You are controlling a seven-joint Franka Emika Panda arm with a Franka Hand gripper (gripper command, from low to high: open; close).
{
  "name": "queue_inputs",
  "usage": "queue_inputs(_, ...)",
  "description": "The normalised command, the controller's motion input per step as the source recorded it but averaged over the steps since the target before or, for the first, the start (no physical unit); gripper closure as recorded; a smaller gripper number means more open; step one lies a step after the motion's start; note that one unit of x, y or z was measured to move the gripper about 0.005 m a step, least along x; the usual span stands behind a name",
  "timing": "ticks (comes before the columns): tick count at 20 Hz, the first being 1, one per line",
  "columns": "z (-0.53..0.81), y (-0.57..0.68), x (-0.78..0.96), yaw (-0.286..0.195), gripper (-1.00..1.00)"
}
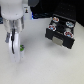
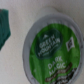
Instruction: Open the kcup holder, insert the kcup into the holder, and close the kcup holder
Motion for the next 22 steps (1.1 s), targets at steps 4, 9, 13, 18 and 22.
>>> queue_inputs(4,0.03,0.08,0.04,-0.159,1.00)
queue_inputs(9,0.07,0.16,0.11,-0.151,1.00)
queue_inputs(13,0.19,0.07,0.03,-0.061,1.00)
queue_inputs(18,0.42,0.15,0.05,-0.010,1.00)
queue_inputs(22,0.18,0.04,0.05,-0.035,1.00)
